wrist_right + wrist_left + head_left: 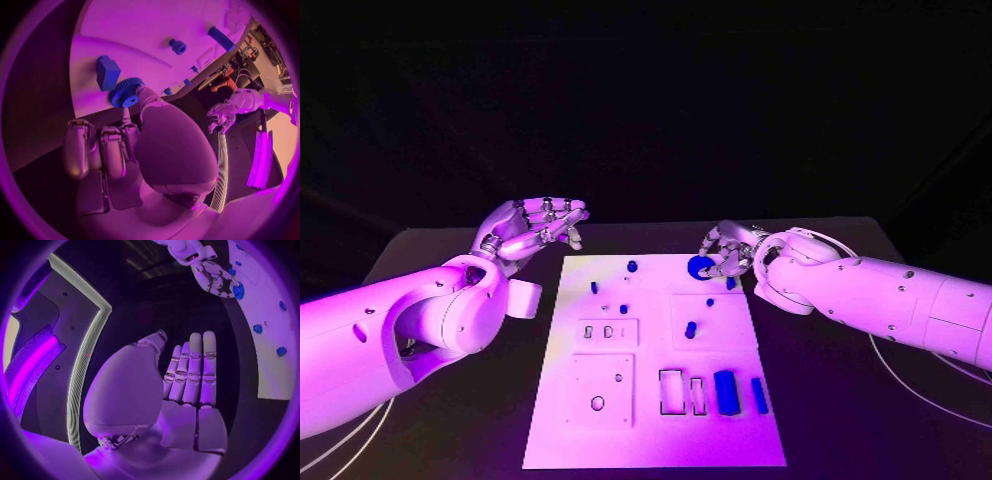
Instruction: Assemble the parts on the task board
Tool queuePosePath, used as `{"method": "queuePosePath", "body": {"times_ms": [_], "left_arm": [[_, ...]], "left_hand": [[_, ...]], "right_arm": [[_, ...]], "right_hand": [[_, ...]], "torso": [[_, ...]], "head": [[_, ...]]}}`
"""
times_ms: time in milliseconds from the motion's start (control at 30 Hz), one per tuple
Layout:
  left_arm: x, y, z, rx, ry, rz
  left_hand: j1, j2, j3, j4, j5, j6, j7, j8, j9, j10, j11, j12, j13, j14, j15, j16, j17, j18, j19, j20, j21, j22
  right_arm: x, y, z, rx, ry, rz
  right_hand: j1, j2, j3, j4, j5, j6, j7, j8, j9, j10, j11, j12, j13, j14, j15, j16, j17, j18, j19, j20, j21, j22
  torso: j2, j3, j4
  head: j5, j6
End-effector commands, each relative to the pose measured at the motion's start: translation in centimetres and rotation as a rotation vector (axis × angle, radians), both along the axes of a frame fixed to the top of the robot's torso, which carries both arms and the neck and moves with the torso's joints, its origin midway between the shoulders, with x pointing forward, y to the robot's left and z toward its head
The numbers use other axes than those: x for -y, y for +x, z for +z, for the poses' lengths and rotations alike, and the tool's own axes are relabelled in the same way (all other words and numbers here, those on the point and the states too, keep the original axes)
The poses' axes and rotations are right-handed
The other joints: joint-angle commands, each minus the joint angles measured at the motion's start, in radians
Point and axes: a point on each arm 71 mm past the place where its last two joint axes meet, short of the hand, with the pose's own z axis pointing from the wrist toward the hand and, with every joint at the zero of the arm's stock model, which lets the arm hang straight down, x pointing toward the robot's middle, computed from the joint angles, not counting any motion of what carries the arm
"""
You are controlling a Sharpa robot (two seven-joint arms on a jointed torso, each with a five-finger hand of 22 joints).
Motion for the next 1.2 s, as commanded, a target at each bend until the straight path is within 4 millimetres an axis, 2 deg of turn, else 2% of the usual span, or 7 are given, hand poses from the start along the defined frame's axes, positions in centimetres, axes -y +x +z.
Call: {"method": "queuePosePath", "body": {"times_ms": [33,400,533,633,667,800,1200], "left_arm": [[0.2,0.0,0.1,0.002,-0.011,-0.020],[0.1,0.0,0.1,-0.001,-0.010,-0.021],[0.1,0.0,0.1,-0.001,-0.010,-0.021],[0.1,0.0,0.1,-0.001,-0.010,-0.021],[0.1,0.0,0.1,-0.001,-0.010,-0.022],[0.1,0.0,0.1,-0.001,-0.010,-0.022],[0.1,0.1,0.0,-0.002,-0.009,-0.019]], "left_hand": [[0.009,-0.001,-0.002,-0.005,-0.006,-0.008,0.001,-0.003,0.001,-0.008,0.000,-0.001,0.001,-0.006,0.002,0.004,0.001,0.005,-0.007,-0.002,0.002,0.001],[0.009,0.000,-0.002,-0.005,-0.006,-0.007,0.001,-0.003,0.001,-0.008,0.000,-0.001,0.001,-0.007,0.002,0.004,0.001,0.005,-0.008,-0.002,0.003,0.001],[0.009,0.000,-0.002,-0.005,-0.006,-0.007,0.001,-0.003,0.001,-0.008,0.000,-0.001,0.001,-0.007,0.002,0.004,0.001,0.005,-0.008,-0.002,0.003,0.001],[0.009,0.000,-0.002,-0.005,-0.006,-0.007,0.001,-0.003,0.001,-0.008,0.000,-0.001,0.001,-0.007,0.002,0.004,0.001,0.005,-0.008,-0.002,0.003,0.001],[0.009,0.000,-0.002,-0.005,-0.006,-0.007,0.001,-0.003,0.001,-0.008,0.000,-0.001,0.001,-0.007,0.002,0.004,0.001,0.005,-0.008,-0.002,0.003,0.001],[0.010,0.001,-0.001,-0.006,-0.007,-0.007,0.001,-0.003,0.002,-0.008,0.000,0.000,0.001,-0.008,0.002,0.005,0.001,0.005,-0.009,-0.002,0.005,0.002],[0.010,0.001,-0.001,-0.006,-0.007,-0.007,0.001,-0.003,0.002,-0.008,0.000,0.000,0.001,-0.008,0.002,0.005,0.001,0.005,-0.009,-0.002,0.005,0.002]], "right_arm": [[0.1,-0.1,-0.3,-0.006,-0.031,0.005],[0.1,-0.2,-0.2,0.003,-0.042,0.013],[-0.2,-0.3,-0.1,0.015,-0.042,0.027],[-0.4,-0.4,0.0,0.039,-0.037,0.034],[-0.5,-0.4,0.1,0.054,-0.037,0.036],[-0.9,-0.6,0.6,0.118,-0.036,0.047],[-4.8,-2.6,2.2,0.258,-0.009,0.153]], "right_hand": [[0.005,0.004,0.008,-0.001,0.004,0.004,0.000,0.004,0.000,0.005,-0.001,0.004,0.105,0.093,0.008,0.004,0.209,-0.018,0.007,0.003,0.002,0.064],[0.027,-0.002,0.034,-0.009,0.012,0.005,0.001,0.007,-0.003,0.011,0.000,0.012,0.114,0.094,0.009,0.005,0.213,-0.020,0.010,0.004,0.008,0.073],[0.054,-0.004,0.091,-0.018,-0.009,0.024,-0.001,0.016,-0.007,0.019,-0.002,0.022,0.127,0.094,0.008,0.006,0.216,-0.021,0.012,0.003,0.012,0.081],[0.068,0.001,0.164,-0.030,-0.015,0.081,-0.017,0.041,-0.001,0.039,-0.016,0.042,0.151,0.095,-0.003,0.007,0.219,-0.023,0.017,-0.004,0.019,0.092],[0.066,0.011,0.189,-0.033,-0.018,0.118,-0.031,0.063,0.008,0.047,-0.026,0.049,0.160,0.095,-0.011,0.008,0.221,-0.024,0.021,-0.010,0.025,0.099],[0.045,0.006,0.240,-0.051,-0.018,0.155,-0.051,0.092,0.026,0.057,-0.045,0.057,0.171,0.096,-0.028,0.008,0.223,-0.028,0.030,-0.027,0.035,0.114],[0.015,-0.011,0.279,-0.072,-0.006,0.154,-0.055,0.100,0.037,0.065,-0.050,0.064,0.181,0.097,-0.034,0.010,0.229,-0.032,0.041,-0.035,0.046,0.130]], "torso": [[0.000,0.0010,-0.0002],[0.000,0.0002,0.0000],[0.000,-0.0002,-0.0012],[0.000,-0.0007,-0.0007],[0.000,-0.0008,-0.0007],[0.000,-0.0006,0.0004],[-0.002,-0.0006,-0.0012]], "head": [[0.001,-0.002],[-0.002,-0.008],[-0.001,-0.007],[-0.002,-0.007],[-0.002,-0.005],[-0.003,-0.005],[0.003,-0.002]]}}
